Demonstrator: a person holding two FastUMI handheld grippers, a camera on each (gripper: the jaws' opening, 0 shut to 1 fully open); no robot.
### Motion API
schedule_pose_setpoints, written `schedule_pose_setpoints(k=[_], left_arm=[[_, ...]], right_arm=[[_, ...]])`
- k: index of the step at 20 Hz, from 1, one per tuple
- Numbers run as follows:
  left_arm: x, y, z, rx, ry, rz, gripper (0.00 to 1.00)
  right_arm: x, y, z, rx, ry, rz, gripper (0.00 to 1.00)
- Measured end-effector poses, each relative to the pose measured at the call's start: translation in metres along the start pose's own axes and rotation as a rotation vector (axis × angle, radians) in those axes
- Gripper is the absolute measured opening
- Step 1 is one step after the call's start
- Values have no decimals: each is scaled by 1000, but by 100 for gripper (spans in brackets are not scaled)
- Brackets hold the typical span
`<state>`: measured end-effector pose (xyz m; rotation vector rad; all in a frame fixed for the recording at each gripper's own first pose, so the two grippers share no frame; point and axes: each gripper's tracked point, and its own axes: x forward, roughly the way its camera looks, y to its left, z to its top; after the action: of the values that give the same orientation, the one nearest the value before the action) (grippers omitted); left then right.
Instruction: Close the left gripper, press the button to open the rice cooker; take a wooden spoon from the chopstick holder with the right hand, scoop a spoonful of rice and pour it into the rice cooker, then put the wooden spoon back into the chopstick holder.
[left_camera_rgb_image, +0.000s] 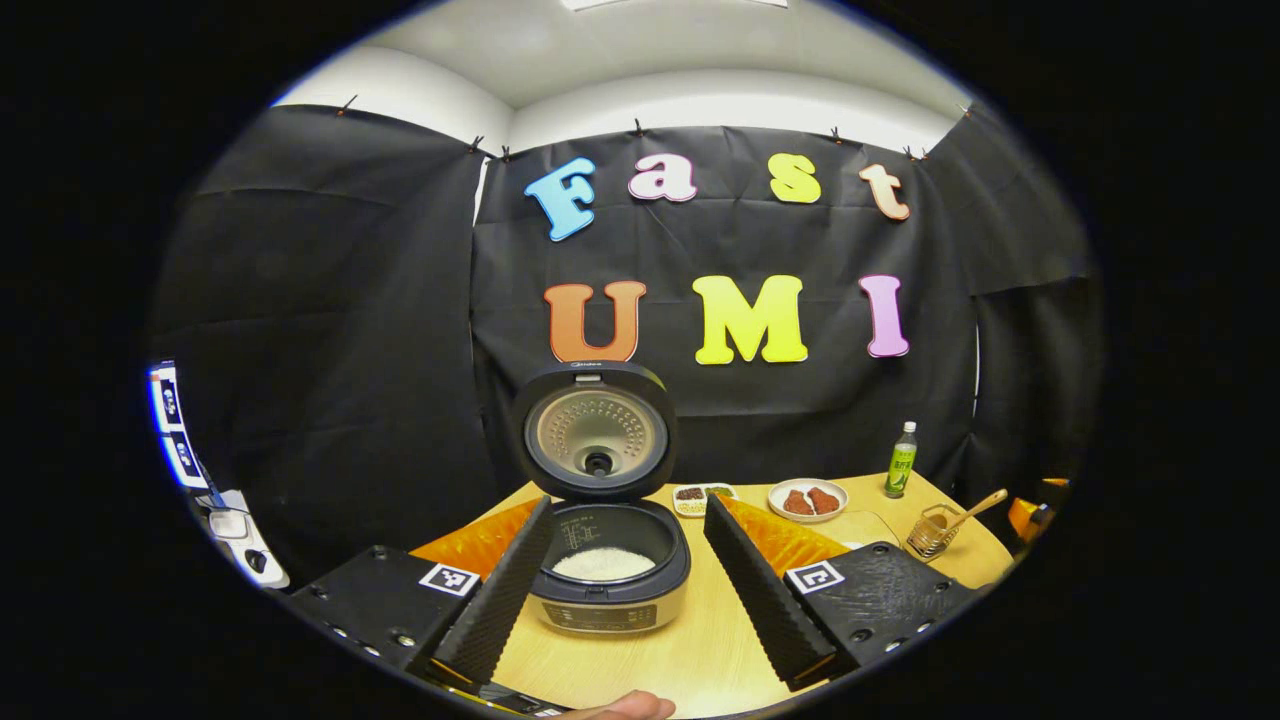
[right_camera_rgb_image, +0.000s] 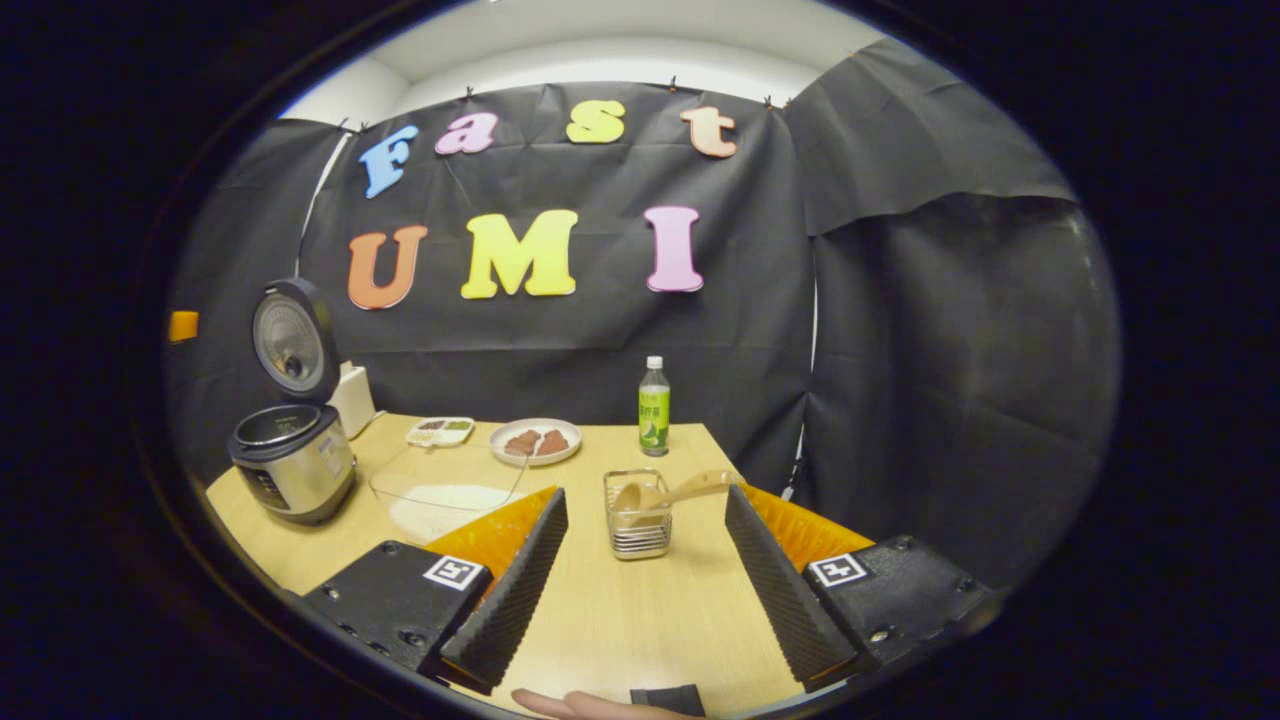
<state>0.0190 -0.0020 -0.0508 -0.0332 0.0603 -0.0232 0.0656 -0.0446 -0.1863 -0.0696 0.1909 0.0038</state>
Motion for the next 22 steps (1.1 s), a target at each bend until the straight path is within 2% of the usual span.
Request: schedule_pose_setpoints(k=[4,8,11,12,15,16,19,20,21,22], left_arm=[[-22,-9,-10,7,-16,-18,96],[-39,-19,-27,70,-14,-43,96],[-50,-25,-31,62,-21,-67,96],[-52,-28,-30,48,-27,-76,96],[-56,-36,-33,42,-27,-100,96],[-57,-38,-33,45,-31,-106,96],[-61,-43,-33,55,-40,-122,96],[-62,-44,-33,58,-43,-125,96],[-62,-43,-34,57,-41,-128,96],[-61,-44,-35,55,-38,-134,96]], right_arm=[[30,-4,-23,43,30,11,100],[62,-15,-40,76,29,-18,100],[84,-23,-52,137,51,-30,100],[91,-23,-50,149,24,-19,98],[110,-28,-43,127,-28,-8,78],[116,-30,-44,130,-32,-4,79],[128,-34,-59,169,34,-27,67],[131,-32,-61,175,40,-26,78],[136,-33,-58,171,28,-30,72],[142,-34,-52,159,4,-29,72]])
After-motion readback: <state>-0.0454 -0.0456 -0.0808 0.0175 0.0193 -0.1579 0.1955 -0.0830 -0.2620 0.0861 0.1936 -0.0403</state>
